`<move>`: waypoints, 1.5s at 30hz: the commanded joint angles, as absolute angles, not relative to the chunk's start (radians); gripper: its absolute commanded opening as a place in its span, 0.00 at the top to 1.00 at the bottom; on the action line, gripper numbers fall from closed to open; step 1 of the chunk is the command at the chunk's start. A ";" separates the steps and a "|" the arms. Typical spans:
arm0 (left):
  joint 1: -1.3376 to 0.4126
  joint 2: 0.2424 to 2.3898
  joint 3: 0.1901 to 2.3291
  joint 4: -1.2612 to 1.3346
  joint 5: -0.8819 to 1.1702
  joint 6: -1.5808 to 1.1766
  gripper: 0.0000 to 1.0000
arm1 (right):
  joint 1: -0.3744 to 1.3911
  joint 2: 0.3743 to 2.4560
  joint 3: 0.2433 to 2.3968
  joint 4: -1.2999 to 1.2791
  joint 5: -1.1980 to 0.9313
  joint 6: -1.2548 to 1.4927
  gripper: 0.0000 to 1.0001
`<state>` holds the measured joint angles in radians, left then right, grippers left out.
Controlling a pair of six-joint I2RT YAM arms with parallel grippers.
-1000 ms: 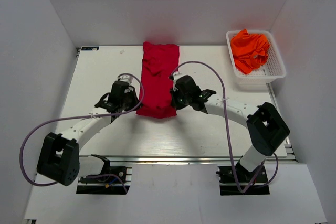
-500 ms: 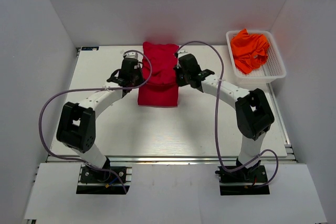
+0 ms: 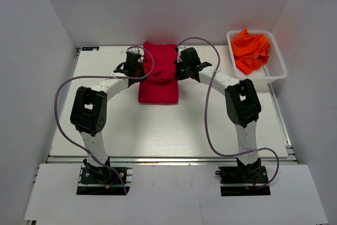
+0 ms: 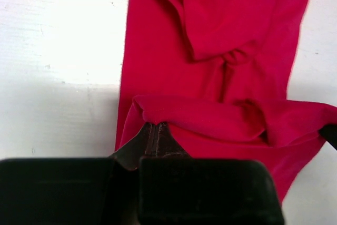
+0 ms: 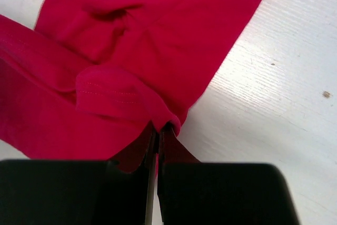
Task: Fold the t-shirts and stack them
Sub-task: Fold the folded rectangular tshirt in 1/3 of the way, then grab one side of the 2/3 rectangular tshirt with both arms
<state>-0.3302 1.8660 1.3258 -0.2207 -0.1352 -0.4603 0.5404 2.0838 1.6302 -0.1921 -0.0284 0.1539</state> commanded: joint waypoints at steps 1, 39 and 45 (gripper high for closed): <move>-0.308 1.888 1.376 -0.183 -0.112 -0.442 1.00 | 0.517 2.115 1.695 -0.173 -0.092 0.150 1.00; -0.242 1.755 1.031 -0.156 0.170 -0.387 0.09 | 0.456 1.943 1.238 -0.057 -0.420 0.287 0.10; -0.242 1.792 1.013 -0.156 0.172 -0.414 0.32 | 0.471 1.990 1.270 -0.060 -0.439 0.299 0.10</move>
